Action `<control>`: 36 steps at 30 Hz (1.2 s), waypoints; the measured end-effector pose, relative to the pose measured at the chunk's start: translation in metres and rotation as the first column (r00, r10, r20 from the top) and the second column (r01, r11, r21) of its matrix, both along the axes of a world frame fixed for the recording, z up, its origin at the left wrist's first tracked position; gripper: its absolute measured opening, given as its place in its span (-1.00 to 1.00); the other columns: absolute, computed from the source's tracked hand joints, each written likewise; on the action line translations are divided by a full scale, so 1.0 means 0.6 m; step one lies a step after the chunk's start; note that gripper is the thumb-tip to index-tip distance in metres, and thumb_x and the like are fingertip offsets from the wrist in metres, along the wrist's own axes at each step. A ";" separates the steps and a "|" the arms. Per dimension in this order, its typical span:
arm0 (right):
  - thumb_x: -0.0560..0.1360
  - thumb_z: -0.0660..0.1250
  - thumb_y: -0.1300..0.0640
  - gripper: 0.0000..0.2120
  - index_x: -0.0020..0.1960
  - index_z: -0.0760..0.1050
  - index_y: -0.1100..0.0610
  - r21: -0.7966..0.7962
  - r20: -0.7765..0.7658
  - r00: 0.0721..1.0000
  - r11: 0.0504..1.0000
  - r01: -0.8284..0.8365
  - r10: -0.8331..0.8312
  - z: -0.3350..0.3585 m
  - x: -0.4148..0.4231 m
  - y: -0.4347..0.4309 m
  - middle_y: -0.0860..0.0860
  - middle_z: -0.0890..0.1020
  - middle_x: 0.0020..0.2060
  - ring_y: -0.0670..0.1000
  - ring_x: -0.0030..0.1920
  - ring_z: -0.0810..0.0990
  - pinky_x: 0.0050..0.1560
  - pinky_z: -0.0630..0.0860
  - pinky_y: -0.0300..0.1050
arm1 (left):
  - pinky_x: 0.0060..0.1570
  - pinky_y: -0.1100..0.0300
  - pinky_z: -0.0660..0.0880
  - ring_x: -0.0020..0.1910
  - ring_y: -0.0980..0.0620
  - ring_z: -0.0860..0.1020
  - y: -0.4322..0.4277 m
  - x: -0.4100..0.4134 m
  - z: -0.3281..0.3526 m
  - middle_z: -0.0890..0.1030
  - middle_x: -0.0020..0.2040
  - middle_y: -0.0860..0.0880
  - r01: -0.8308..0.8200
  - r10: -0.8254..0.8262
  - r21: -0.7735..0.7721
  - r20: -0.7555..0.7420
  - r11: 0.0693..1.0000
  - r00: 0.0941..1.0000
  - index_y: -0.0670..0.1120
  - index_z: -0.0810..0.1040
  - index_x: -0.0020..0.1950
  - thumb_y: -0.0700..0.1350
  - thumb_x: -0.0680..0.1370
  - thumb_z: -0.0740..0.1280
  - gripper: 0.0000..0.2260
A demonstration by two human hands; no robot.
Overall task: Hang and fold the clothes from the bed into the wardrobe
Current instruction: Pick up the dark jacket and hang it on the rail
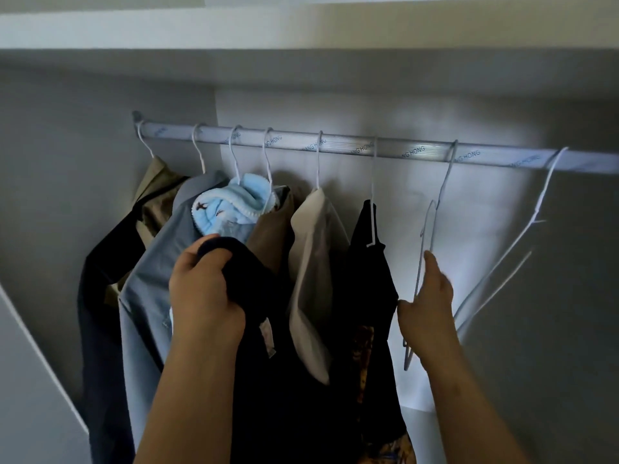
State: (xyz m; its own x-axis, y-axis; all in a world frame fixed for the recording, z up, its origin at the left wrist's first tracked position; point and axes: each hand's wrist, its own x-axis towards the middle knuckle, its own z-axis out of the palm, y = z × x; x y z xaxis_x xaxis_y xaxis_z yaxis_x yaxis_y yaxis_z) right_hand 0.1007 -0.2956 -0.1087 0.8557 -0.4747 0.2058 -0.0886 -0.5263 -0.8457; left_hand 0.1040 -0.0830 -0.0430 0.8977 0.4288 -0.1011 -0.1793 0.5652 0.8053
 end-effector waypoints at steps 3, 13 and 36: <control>0.55 0.15 0.34 -0.39 0.49 0.02 -0.03 0.329 0.005 0.999 0.943 0.045 -0.049 -0.012 0.016 -0.012 0.17 0.52 0.11 0.07 -0.24 0.54 -0.29 0.49 -0.10 | -0.59 0.42 0.40 -0.34 0.12 0.49 -0.004 0.008 -0.003 0.52 -0.24 -0.01 -0.015 0.015 0.018 0.001 1.000 1.000 0.02 0.48 -0.15 -0.32 0.55 0.18 -0.75; 0.58 0.09 0.18 -0.74 0.18 0.46 0.01 0.320 0.234 0.955 0.942 0.100 -0.181 -0.002 0.029 0.001 -0.04 0.43 -0.35 -0.07 -0.40 0.36 -0.30 0.36 -0.15 | -0.25 0.18 0.52 -0.21 -0.07 0.55 0.016 0.028 -0.016 0.57 -0.17 -0.12 0.020 -0.027 0.310 0.016 0.950 1.000 -0.01 0.54 -0.15 -0.33 0.50 0.22 -0.77; 0.37 0.36 0.29 -0.67 -0.33 0.39 -0.11 0.397 0.315 0.888 0.896 0.198 -0.336 -0.116 -0.363 0.270 -0.16 0.49 -0.51 -0.14 -0.48 0.39 -0.35 0.40 -0.21 | -0.51 0.31 0.47 -0.25 0.00 0.54 0.228 -0.220 -0.127 0.57 -0.16 -0.08 0.310 -0.253 0.286 -0.219 0.907 0.943 -0.01 0.56 -0.03 -0.26 0.55 0.19 -0.80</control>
